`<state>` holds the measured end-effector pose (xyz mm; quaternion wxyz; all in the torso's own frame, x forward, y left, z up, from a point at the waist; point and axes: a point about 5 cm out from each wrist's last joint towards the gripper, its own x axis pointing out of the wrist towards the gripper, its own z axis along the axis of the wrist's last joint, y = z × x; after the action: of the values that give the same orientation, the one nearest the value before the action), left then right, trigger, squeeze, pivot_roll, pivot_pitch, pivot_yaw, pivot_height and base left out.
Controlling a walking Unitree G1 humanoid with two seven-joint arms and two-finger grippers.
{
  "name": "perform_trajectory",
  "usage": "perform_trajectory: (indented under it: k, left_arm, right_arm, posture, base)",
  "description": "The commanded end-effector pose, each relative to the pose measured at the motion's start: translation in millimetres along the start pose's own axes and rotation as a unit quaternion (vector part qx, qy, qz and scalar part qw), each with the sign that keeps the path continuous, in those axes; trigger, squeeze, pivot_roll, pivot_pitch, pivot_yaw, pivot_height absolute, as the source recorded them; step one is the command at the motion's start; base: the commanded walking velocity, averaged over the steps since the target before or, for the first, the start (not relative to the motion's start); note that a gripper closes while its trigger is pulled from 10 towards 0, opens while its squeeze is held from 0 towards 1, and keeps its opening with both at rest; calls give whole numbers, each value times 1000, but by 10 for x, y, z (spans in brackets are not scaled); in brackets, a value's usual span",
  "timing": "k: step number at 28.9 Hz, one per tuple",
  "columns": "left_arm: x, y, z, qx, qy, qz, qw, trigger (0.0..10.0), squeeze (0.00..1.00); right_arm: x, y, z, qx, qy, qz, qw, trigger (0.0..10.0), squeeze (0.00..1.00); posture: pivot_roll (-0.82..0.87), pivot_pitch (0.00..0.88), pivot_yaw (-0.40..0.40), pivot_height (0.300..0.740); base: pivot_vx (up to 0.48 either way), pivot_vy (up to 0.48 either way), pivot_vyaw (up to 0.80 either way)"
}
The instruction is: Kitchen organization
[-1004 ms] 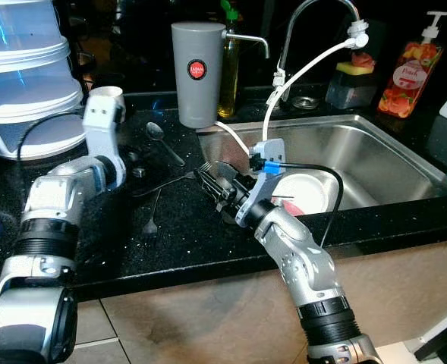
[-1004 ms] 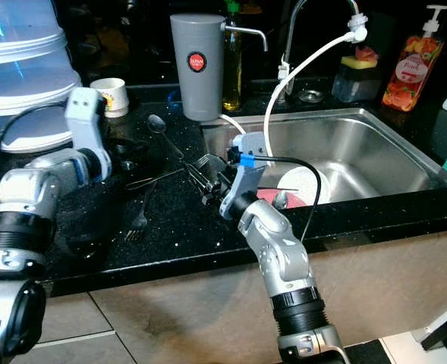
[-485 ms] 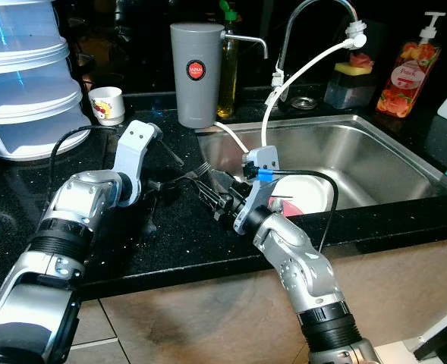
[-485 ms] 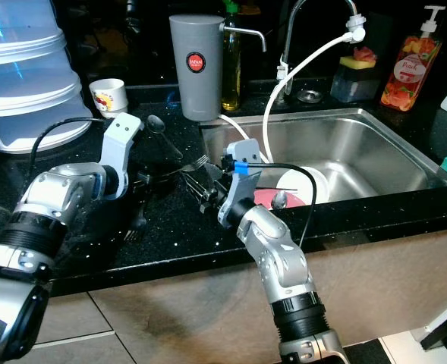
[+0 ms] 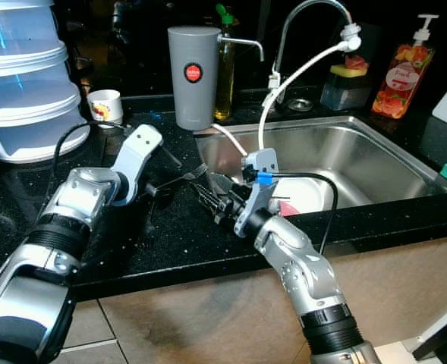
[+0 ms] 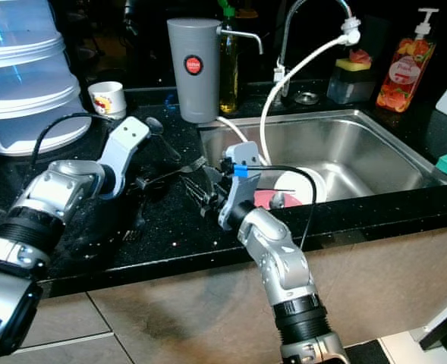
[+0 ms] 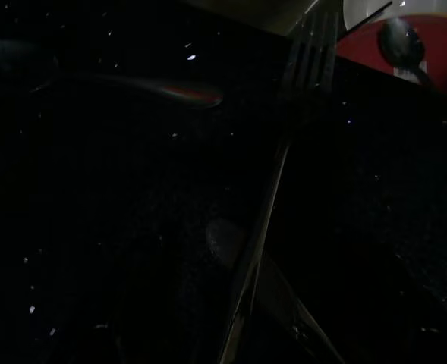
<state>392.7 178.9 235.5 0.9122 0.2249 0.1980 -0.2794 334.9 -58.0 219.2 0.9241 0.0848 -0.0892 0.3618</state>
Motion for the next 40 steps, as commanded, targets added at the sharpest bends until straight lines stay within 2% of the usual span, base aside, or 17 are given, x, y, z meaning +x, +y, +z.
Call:
perform_trajectory:
  k: [1, 7, 10, 11, 12, 13, 14, 15, 18, 26, 30, 38, 39, 40]
  left_arm:
    - [61, -42, -360, 8, 86, -16, 996, 10000, 0]
    - [74, -31, -394, 47, 109, -7, 993, 10000, 0]
    - [77, -19, -404, 32, 112, -1, 993, 10000, 0]
    - [79, -11, -400, 8, 109, 3, 994, 5451, 0]
    - [80, -6, -397, -13, 106, 5, 994, 3843, 0]
    - [80, -6, -397, -13, 106, 5, 994, 3843, 0]
    - [82, -3, -390, -36, 100, 6, 994, 2667, 0]
    - [84, -4, -382, -60, 92, 4, 994, 0, 0]
    - [84, -3, -386, -73, 89, 0, 993, 0, 0]
    - [78, -10, -446, -69, 105, -8, 992, 0, 0]
    - [63, 35, -436, -66, 105, 9, 992, 0, 0]
    - [-48, 259, -200, -63, 36, 92, 993, 0, 0]
    - [-103, 300, -56, -84, -9, 94, 992, 0, 0]
    - [-119, 309, -14, -91, -23, 93, 991, 0, 0]
  right_arm:
    - [-3, 15, -10, -2, 8, 4, 1000, 10000, 0]
    - [-6, 0, -7, 0, 8, 0, 1000, 10000, 0]
    - [-7, -3, -7, 1, 8, -1, 1000, 10000, 0]
    - [-6, -4, -6, 1, 8, -2, 1000, 10000, 0]
    - [-6, -5, -5, 1, 8, -2, 1000, 10000, 0]
    - [-6, -5, -5, 1, 8, -2, 1000, 10000, 0]
    - [-5, -6, -4, 0, 8, -2, 1000, 10000, 0]
    - [-6, -8, -1, -2, 8, -1, 1000, 10000, 0]
    - [-6, -9, 2, -5, 9, 0, 1000, 10000, 0]
    - [-3, -10, 7, -7, 9, 1, 1000, 10000, 0]
    - [0, -12, 9, -8, 9, 0, 1000, 10000, 0]
    - [-1, -29, 20, -6, 6, -5, 1000, 10000, 0]
    - [-2, -32, 25, -4, 5, -6, 1000, 10000, 0]
    - [-3, -32, 27, -4, 4, -6, 1000, 10000, 0]
  posture:
    - [63, 52, 21, 740]
    - [60, 64, 25, 740]
    - [60, 64, 25, 740]
    - [60, 64, 25, 740]
    - [60, 64, 25, 740]
    - [60, 64, 25, 740]
    - [60, 64, 25, 740]
    - [61, 68, 22, 740]
    - [61, 68, 22, 740]
    - [61, 68, 21, 740]
    - [62, 69, 21, 740]
    - [59, 67, 22, 740]
    - [59, 67, 22, 740]
    - [59, 67, 22, 740]
  base:
    - [0, 0, 0]
    - [0, 0, 0]
    - [0, 0, 0]
    - [0, 0, 0]
    - [0, 0, 0]
    - [0, 0, 0]
    - [0, 0, 0]
    - [0, 0, 0]
    - [0, 0, 0]
    - [0, 0, 0]
    - [0, 0, 0]
    - [0, 0, 0]
    - [0, 0, 0]
    - [0, 0, 0]
